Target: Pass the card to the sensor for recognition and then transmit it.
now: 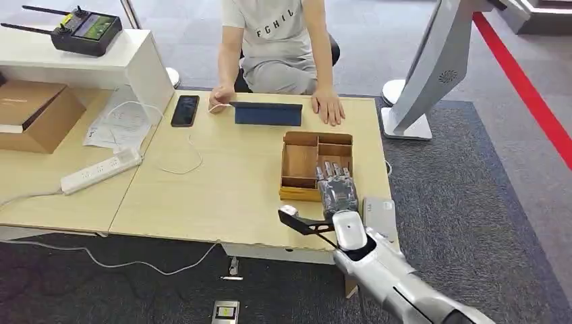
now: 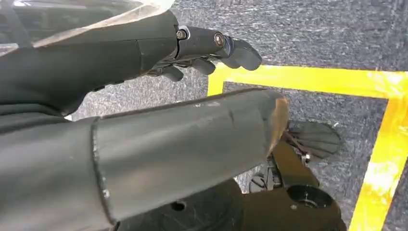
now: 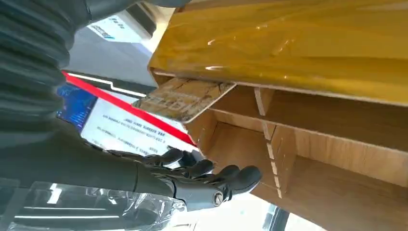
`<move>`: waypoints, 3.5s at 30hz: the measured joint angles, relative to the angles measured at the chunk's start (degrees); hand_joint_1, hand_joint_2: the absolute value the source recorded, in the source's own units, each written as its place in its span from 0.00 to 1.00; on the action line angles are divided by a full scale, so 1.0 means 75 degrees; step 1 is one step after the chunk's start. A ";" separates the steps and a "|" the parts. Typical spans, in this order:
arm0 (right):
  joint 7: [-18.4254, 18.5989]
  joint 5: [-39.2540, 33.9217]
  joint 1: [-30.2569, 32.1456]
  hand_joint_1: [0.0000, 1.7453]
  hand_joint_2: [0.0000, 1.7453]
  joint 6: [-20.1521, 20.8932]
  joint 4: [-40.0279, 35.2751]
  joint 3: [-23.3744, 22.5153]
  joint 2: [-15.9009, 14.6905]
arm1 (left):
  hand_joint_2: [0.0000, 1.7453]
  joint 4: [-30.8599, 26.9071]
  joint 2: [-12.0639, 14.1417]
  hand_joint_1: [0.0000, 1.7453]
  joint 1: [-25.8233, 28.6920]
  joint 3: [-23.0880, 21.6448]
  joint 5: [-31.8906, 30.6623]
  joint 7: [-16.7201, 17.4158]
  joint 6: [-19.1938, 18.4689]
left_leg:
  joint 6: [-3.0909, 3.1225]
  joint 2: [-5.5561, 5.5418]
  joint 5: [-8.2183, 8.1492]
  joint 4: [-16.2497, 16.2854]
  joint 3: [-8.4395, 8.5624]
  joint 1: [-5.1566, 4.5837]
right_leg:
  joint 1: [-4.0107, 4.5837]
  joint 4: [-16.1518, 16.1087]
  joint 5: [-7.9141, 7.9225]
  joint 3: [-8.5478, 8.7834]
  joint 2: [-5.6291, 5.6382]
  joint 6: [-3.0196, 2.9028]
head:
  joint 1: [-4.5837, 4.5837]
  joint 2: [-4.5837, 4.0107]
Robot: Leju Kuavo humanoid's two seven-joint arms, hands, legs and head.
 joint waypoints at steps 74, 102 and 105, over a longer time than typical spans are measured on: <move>0.0082 -0.0903 0.0024 0.00 1.00 0.1125 -0.2116 0.0667 -0.0968 | 0.00 -0.0003 0.0009 0.00 -0.0003 0.0003 0.0113 0.0207 0.0262 | -0.0001 0.0006 0.0001 0.0001 0.0003 0.0004 | 0.0004 0.0000 0.0002 0.0000 0.0003 -0.0003 | 0.0003 0.0003; 0.0061 -0.1046 -0.0120 0.00 1.00 0.1011 -0.1643 0.0906 -0.0933 | 0.00 -0.0003 0.0009 0.00 -0.0003 0.0003 0.0274 0.0216 0.0347 | -0.0001 0.0005 0.0001 0.0000 0.0001 0.0005 | 0.0005 0.0000 0.0002 0.0001 0.0003 -0.0003 | 0.0000 0.0003; 0.0061 -0.1046 -0.0161 0.00 1.00 0.1011 -0.1629 0.0918 -0.0933 | 0.00 -0.0003 0.0009 0.00 -0.0002 0.0003 0.0277 0.0207 0.0353 | -0.0001 0.0005 0.0001 0.0001 0.0002 0.0005 | 0.0005 0.0000 0.0002 0.0002 0.0003 -0.0003 | 0.0003 0.0003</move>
